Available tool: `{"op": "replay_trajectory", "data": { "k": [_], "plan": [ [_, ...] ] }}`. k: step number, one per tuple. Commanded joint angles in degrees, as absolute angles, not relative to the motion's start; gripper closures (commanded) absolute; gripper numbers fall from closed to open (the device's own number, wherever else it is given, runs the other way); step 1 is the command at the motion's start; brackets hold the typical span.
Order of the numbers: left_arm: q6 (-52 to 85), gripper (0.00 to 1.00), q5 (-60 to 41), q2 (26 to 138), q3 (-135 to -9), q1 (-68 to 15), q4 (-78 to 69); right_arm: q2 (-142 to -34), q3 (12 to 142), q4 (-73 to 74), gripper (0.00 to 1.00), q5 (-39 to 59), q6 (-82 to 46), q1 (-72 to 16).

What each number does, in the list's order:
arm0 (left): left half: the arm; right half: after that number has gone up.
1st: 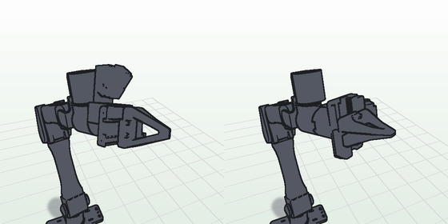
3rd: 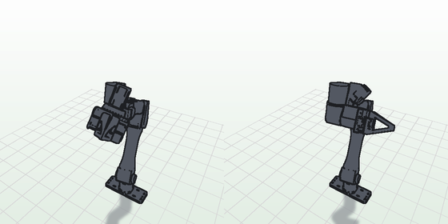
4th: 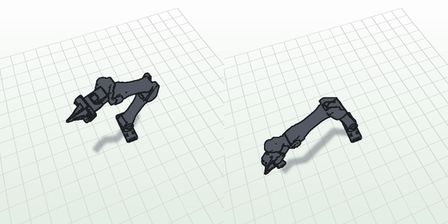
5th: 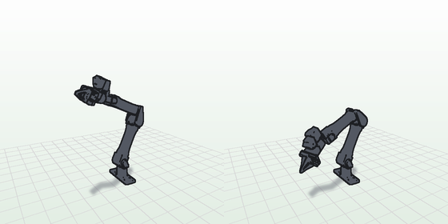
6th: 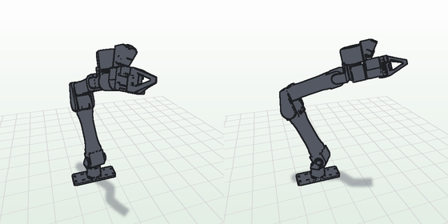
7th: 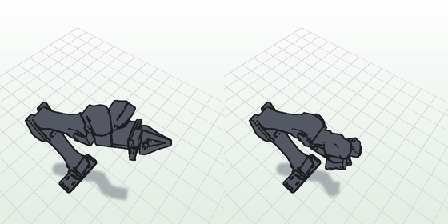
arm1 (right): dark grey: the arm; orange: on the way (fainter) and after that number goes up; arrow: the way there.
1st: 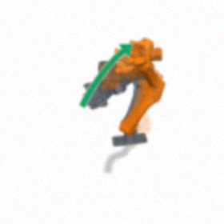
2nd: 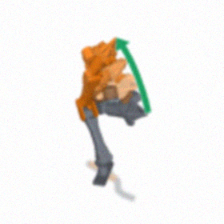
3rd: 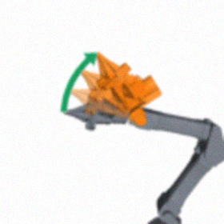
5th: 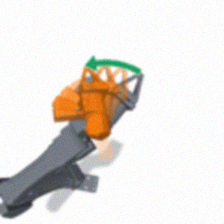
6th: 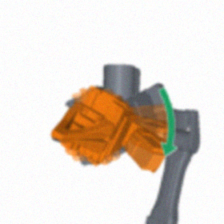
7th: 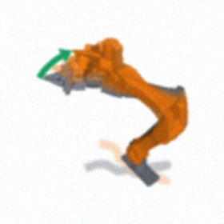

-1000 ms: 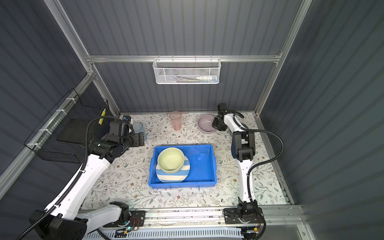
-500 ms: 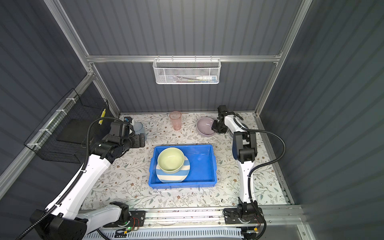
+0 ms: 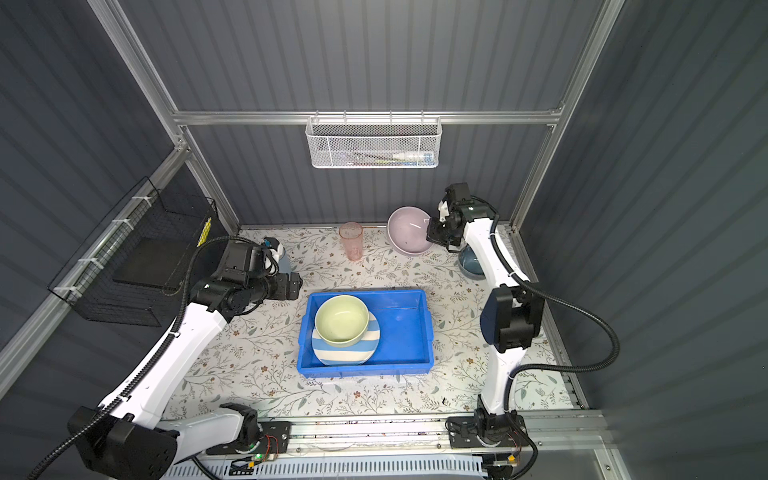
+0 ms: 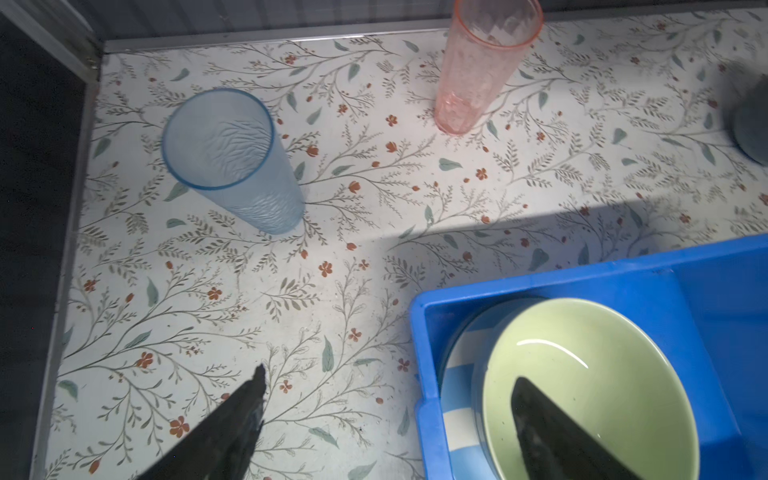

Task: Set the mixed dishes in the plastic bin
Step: 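Lift the lilac bowl with the right gripper and carry it over the bin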

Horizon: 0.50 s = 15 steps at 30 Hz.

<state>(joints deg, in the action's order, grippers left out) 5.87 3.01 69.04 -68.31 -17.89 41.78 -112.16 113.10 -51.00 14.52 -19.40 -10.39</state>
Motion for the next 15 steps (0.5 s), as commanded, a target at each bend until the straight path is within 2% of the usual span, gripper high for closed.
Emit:
{"op": "replay_trajectory", "data": {
  "k": [1, 15],
  "plan": [
    [0.8, 0.05, -7.0, 68.7, -71.0, -17.5, 44.9, -109.1, 115.7, -52.5, 1.00, 20.7, -17.3, -14.3],
    [-8.2, 0.00, -23.6, 55.6, -65.1, -17.5, 43.1, -106.4, 115.5, -58.7, 1.00, 17.6, -14.3, -30.2]
  ]
}}
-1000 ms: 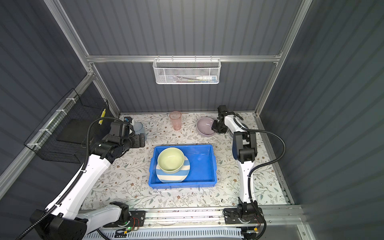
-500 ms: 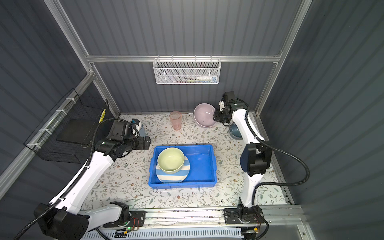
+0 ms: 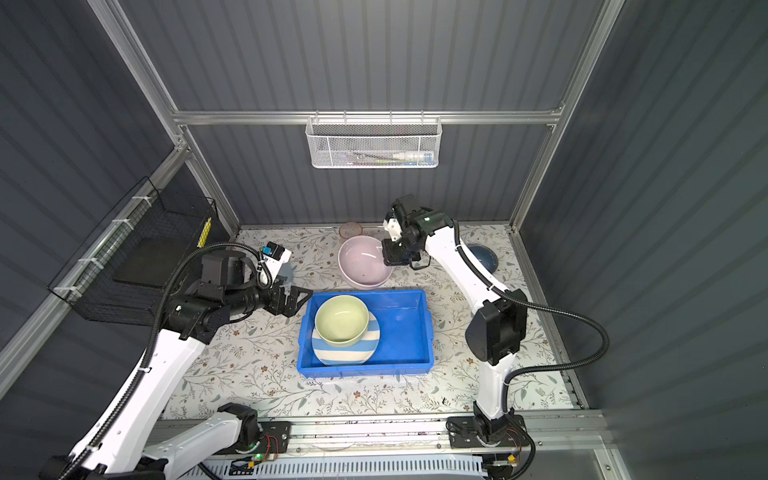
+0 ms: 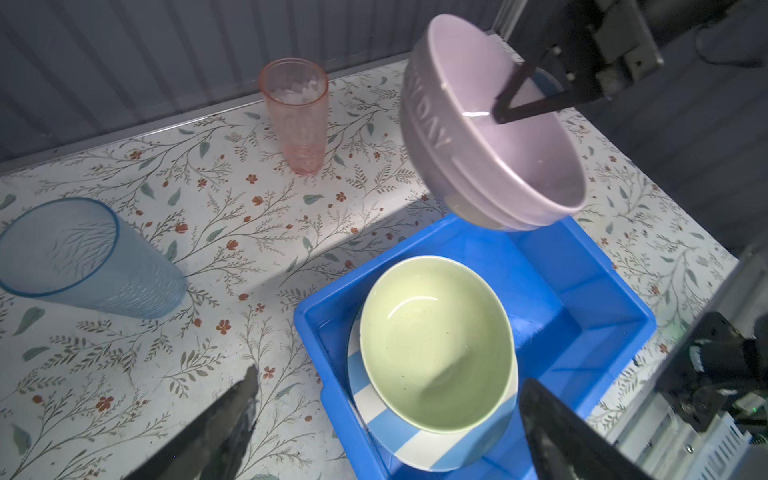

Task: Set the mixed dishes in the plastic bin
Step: 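Lift the lilac bowl with the right gripper and carry it over the bin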

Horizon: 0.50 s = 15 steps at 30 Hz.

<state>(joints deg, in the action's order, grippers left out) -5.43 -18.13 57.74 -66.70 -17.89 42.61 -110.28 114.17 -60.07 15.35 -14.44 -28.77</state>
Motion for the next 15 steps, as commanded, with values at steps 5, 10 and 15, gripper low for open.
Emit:
{"op": "replay_trajectory", "data": {
  "k": [5, 10, 15],
  "plan": [
    [-9.1, 0.00, -24.1, 53.0, -65.0, -17.5, 46.7, -106.8, 114.8, -59.8, 1.00, 15.8, -15.0, -34.0],
    [-10.0, 0.00, -24.8, 50.2, -63.0, -17.5, 47.8, -107.5, 113.5, -60.8, 1.00, 12.9, -16.2, -37.9],
    [-10.6, 0.00, -24.4, 48.0, -61.8, -17.5, 48.5, -108.1, 111.6, -61.1, 1.00, 10.3, -17.7, -41.1]
  ]
}}
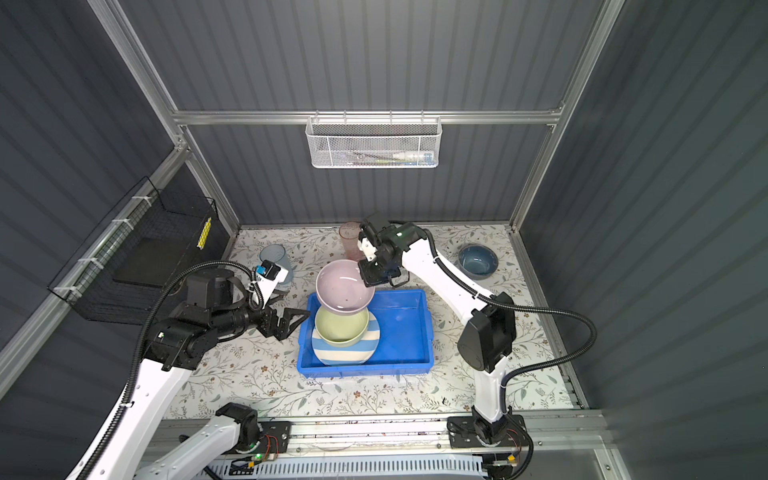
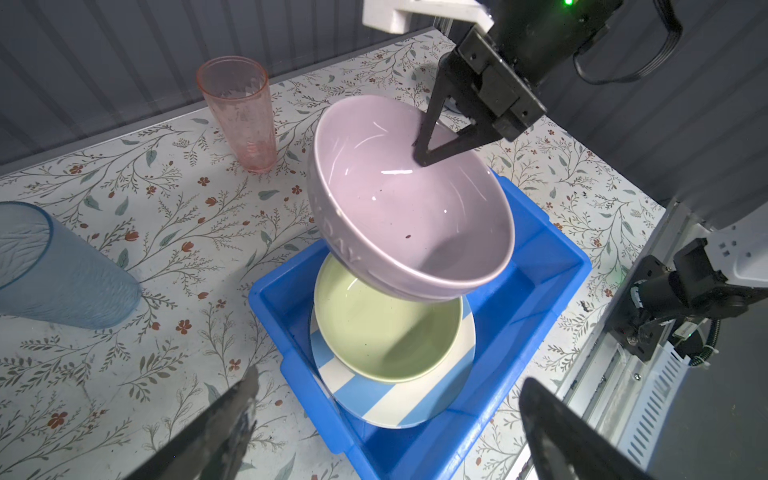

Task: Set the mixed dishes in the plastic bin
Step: 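Lift the lilac bowl with the right gripper and carry it over the bin, then lower the lilac bowl onto the green bowl and open the right gripper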

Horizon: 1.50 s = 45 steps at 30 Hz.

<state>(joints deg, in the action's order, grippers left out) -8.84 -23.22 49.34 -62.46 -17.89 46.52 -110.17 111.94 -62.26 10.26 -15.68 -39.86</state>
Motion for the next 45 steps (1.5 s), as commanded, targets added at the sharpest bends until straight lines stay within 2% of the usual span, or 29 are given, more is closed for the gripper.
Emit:
{"op": "replay_trajectory", "data": {
  "k": [1, 20, 45],
  "plan": [
    [-10.8, 0.00, -24.2, 47.7, -61.6, -17.5, 48.6, -108.3, 111.1, -60.8, 1.00, 10.0, -18.1, -41.6],
    [-10.4, 0.00, -20.6, 42.0, -58.1, -17.5, 49.6, -113.7, 108.4, -61.1, 1.00, 2.3, -21.7, -46.8],
    [-10.1, 0.00, -20.4, 42.4, -57.7, -17.5, 49.6, -116.3, 106.9, -61.4, 1.00, 1.4, -22.1, -47.9]
  ]
}}
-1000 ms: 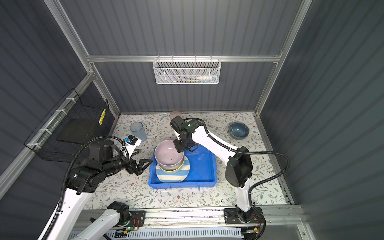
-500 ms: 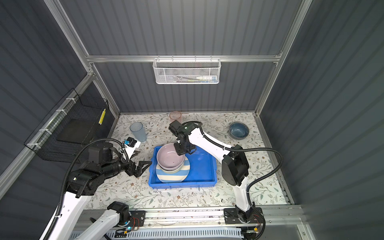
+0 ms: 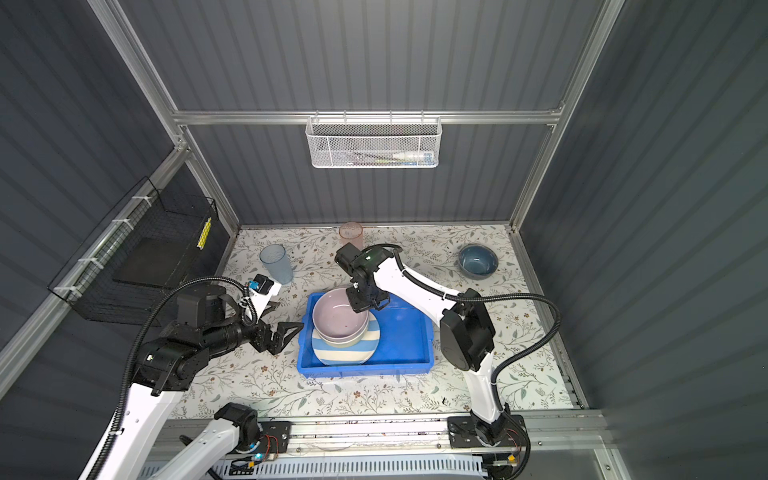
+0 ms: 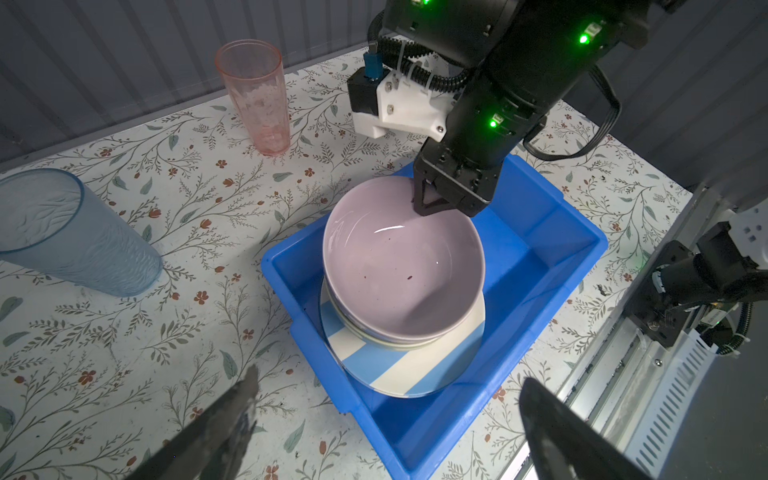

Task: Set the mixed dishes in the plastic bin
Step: 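Lower the lilac bowl onto the green bowl and open the right gripper, then move the right gripper to the dark blue bowl's rim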

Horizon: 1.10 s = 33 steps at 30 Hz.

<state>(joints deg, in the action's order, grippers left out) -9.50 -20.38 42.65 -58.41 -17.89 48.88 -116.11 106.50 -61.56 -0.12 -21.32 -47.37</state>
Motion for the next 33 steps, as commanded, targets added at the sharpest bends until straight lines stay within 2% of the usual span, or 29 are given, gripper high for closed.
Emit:
{"op": "replay_trajectory", "data": {
  "k": [1, 4, 8, 13, 18, 21, 26, 33],
  "plan": [
    [-10.1, 0.00, -20.3, 42.4, -57.7, -17.5, 49.6, -116.4, 106.9, -61.6, 1.00, 1.5, -22.0, -47.9],
    [-10.1, 0.00, -19.9, 42.4, -57.7, -17.5, 49.6, -116.3, 107.0, -61.7, 1.00, 1.5, -22.0, -47.9],
    [-10.1, 0.00, -20.0, 42.6, -57.7, -17.5, 49.4, -115.8, 107.2, -61.8, 0.93, 1.4, -22.1, -47.9],
    [-10.1, 0.00, -20.0, 43.1, -58.0, -17.5, 49.3, -115.0, 107.1, -62.0, 0.73, 1.3, -22.3, -47.9],
    [-10.1, 0.00, -19.3, 43.1, -58.2, -17.5, 49.7, -113.5, 106.9, -61.9, 0.65, 0.7, -22.4, -47.8],
    [-10.1, 0.00, -19.7, 43.1, -58.3, -17.5, 49.6, -112.4, 106.9, -61.3, 0.57, 1.0, -22.4, -47.7],
    [-10.4, 0.00, -20.2, 43.8, -59.0, -17.5, 49.5, -109.4, 104.6, -58.0, 0.37, 5.5, -23.1, -46.0],
    [-10.8, 0.00, -21.5, 44.4, -58.4, -17.5, 47.3, -100.4, 95.2, -51.1, 0.21, 9.4, -24.3, -39.3]
  ]
}}
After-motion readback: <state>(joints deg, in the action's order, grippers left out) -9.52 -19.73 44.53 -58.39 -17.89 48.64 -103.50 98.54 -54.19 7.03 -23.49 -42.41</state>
